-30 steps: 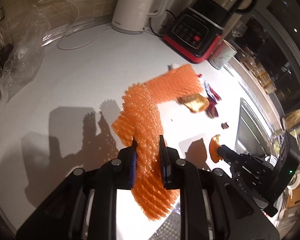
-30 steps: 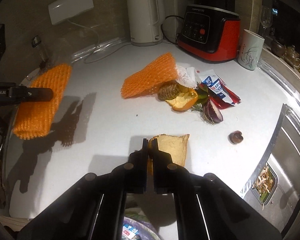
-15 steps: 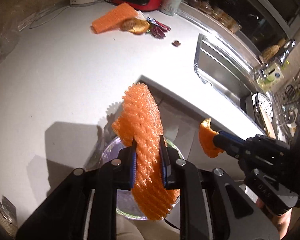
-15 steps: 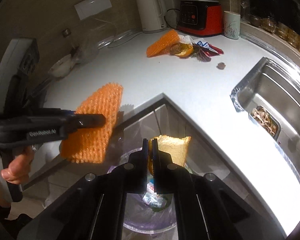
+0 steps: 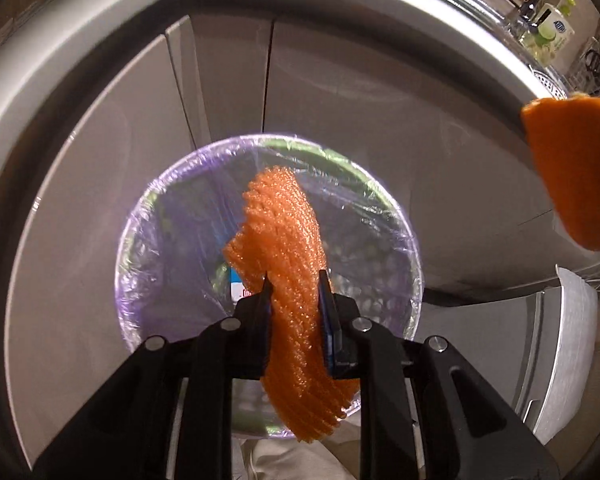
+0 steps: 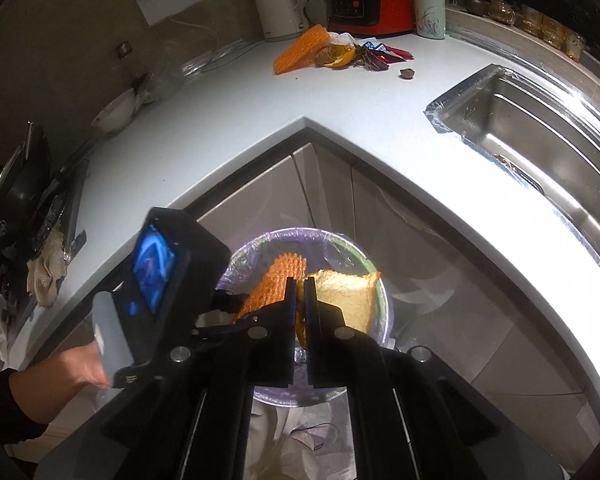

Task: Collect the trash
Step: 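Carry net and bread crust over the bin and open both grippers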

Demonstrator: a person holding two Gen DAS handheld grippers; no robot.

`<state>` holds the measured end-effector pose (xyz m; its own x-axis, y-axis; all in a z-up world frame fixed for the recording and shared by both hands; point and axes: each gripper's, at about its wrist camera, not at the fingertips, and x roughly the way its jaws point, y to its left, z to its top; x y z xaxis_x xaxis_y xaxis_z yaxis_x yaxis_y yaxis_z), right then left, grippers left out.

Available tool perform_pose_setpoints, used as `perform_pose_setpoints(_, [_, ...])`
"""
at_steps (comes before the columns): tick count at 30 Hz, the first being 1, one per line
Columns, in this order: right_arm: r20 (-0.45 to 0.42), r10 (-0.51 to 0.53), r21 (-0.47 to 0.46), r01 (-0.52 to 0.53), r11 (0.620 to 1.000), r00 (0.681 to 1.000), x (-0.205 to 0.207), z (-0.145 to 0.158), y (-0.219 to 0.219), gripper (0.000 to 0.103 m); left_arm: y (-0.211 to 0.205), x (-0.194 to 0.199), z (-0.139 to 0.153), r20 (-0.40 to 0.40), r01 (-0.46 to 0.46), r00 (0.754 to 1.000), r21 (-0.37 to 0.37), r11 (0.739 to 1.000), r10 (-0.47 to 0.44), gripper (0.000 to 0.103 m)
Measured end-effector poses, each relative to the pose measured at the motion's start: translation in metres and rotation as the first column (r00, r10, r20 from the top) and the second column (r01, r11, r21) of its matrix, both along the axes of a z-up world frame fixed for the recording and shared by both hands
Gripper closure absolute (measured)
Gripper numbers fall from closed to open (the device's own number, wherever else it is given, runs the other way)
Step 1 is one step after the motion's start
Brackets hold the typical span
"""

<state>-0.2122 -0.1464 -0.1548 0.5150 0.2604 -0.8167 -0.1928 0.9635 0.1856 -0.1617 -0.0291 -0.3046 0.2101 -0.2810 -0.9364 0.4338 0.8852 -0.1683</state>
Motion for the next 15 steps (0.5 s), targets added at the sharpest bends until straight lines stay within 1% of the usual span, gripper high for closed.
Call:
perform_pose_setpoints(1, [-0.005, -0.001, -0.002, 0.001, 1.0, 1.0, -0.001, -0.001, -0.001, 0.098, -0.001, 0.002, -0.008, -0.013, -0.003, 1.0, 0.009, 1.0, 0.003, 0.081])
perform_pose_setpoints(2, [-0.009, 0.0, -0.006, 0.0, 1.0, 1.0, -0.001, -0.003, -0.001, 0.098, -0.002, 0.003, -0.014, -0.022, -0.005, 1.0, 0.021, 1.0, 0.006, 0.075])
perform_pose_setpoints(3, [-0.012, 0.001, -0.01, -0.001, 1.0, 1.0, -0.003, -0.004, -0.001, 0.098, -0.003, 0.004, -0.02, -0.027, -0.004, 1.0, 0.028, 1.0, 0.005, 0.065])
perform_pose_setpoints(4, [-0.015, 0.003, -0.014, -0.003, 1.0, 1.0, -0.003, -0.006, -0.001, 0.098, -0.004, 0.004, -0.023, -0.025, -0.004, 1.0, 0.038, 0.999, 0.005, 0.058])
perform_pose_setpoints(5, [-0.019, 0.004, -0.018, -0.004, 1.0, 1.0, -0.003, -0.007, -0.001, 0.098, -0.005, 0.005, -0.025, -0.018, -0.007, 1.0, 0.049, 0.999, 0.008, 0.047])
perform_pose_setpoints(6, [-0.022, 0.004, -0.02, -0.005, 1.0, 1.0, -0.004, -0.008, -0.001, 0.098, -0.005, 0.004, -0.025, -0.005, -0.009, 1.0, 0.059, 0.998, 0.01, 0.041])
perform_pose_setpoints(9, [-0.028, 0.006, -0.011, -0.007, 1.0, 1.0, -0.003, -0.01, -0.002, 0.098, -0.005, 0.004, -0.019, 0.015, -0.012, 1.0, 0.06, 0.998, 0.012, 0.032])
perform_pose_setpoints(11, [-0.031, 0.011, -0.009, -0.011, 1.0, 0.999, -0.002, -0.011, -0.001, 0.098, -0.002, 0.002, -0.011, 0.031, -0.02, 0.999, 0.057, 0.998, 0.018, 0.029])
perform_pose_setpoints(12, [-0.034, 0.014, -0.006, -0.014, 1.0, 0.999, -0.001, -0.012, -0.001, 0.098, -0.002, 0.001, -0.006, 0.055, -0.022, 0.998, 0.045, 0.999, 0.02, 0.027])
perform_pose_setpoints(15, [-0.043, 0.016, 0.012, -0.016, 1.0, 0.999, 0.003, -0.017, -0.001, 0.098, 0.006, -0.005, 0.015, 0.082, -0.027, 0.996, 0.05, 0.998, 0.023, 0.023])
